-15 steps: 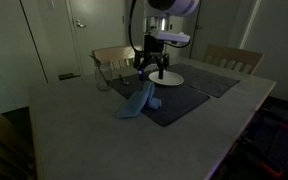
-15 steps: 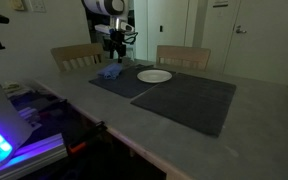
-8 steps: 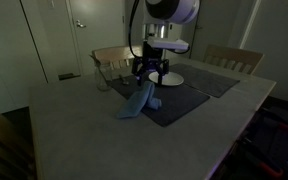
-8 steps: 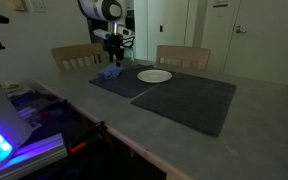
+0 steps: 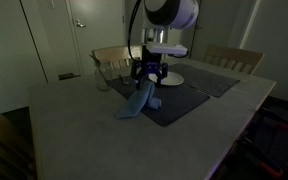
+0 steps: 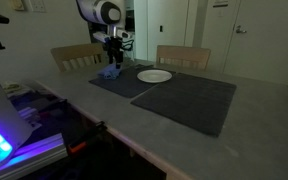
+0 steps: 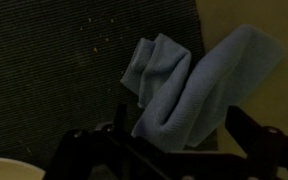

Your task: Use the towel to wipe the plate.

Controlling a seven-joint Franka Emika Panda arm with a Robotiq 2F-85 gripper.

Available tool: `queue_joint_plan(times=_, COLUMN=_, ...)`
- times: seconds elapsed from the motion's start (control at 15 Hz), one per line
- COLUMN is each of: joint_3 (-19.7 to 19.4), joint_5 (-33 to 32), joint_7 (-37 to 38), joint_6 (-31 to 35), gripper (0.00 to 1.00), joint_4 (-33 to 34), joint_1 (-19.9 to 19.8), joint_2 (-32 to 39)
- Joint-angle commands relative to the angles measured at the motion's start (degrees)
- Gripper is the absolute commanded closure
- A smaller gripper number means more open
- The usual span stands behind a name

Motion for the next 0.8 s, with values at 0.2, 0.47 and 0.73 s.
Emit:
queue_joint_plan(times=0.2, joint_3=-3.53, joint_5=-2.09, joint_7=7.33, joint_6=1.25, gripper=0.0, joint_4=-0.74, joint_1=3.38, joint_2=0.29)
queue_joint_plan(times=0.47, joint_3=-6.5, joint_5=-4.3, joint_7=15.78, joint_6=4.24, gripper=0.0, joint_4=-1.45, joint_1=6.08, joint_2=0.52)
queue_joint_plan(times=0.73, joint_3=-4.18, joint_5=-0.28, joint_7=18.1, joint_6=4.06, gripper=0.0, joint_4=-0.94, joint_1=4.31, joint_2=1.52)
